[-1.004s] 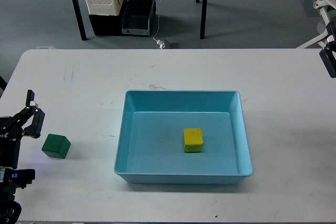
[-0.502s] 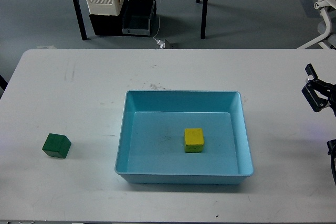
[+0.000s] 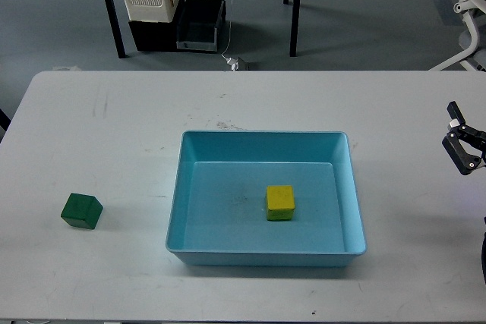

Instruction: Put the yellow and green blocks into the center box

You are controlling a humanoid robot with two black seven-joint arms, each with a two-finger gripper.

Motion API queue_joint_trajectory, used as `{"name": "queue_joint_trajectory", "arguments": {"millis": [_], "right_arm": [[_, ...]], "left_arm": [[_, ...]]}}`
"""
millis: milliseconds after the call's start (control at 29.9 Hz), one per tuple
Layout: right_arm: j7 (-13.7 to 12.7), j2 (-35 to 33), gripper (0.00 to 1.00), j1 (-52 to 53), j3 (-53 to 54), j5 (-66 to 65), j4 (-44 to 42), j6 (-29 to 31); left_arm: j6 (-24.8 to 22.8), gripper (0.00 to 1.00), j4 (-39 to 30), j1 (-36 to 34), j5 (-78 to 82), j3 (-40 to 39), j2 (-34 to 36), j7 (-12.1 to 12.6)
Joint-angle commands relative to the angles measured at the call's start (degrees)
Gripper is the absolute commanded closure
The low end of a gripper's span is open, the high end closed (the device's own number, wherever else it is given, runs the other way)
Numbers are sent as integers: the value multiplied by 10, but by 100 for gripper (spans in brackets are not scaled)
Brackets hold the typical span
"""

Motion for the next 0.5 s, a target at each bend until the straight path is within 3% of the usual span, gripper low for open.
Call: {"name": "queue_joint_trajectory", "arguments": {"millis": [0, 100, 268, 368, 468], "right_arm": [[13, 32, 0, -2, 34, 2, -2, -1], [29, 32, 0, -4, 49, 2, -2, 2], [29, 32, 0, -32, 25, 0, -3, 21], [29, 32, 0, -52, -2, 0, 0, 29], [28, 32, 0, -60, -16, 0, 0, 34]], "left_arm": [[0, 0, -3, 1, 12, 0, 79, 1], [0, 0, -20, -4, 63, 3, 153, 8], [1, 0, -58, -8, 120, 7, 264, 20], [15, 0, -60, -19, 136, 36, 348, 60], [24, 0, -59, -83, 183, 104, 396, 86]]}}
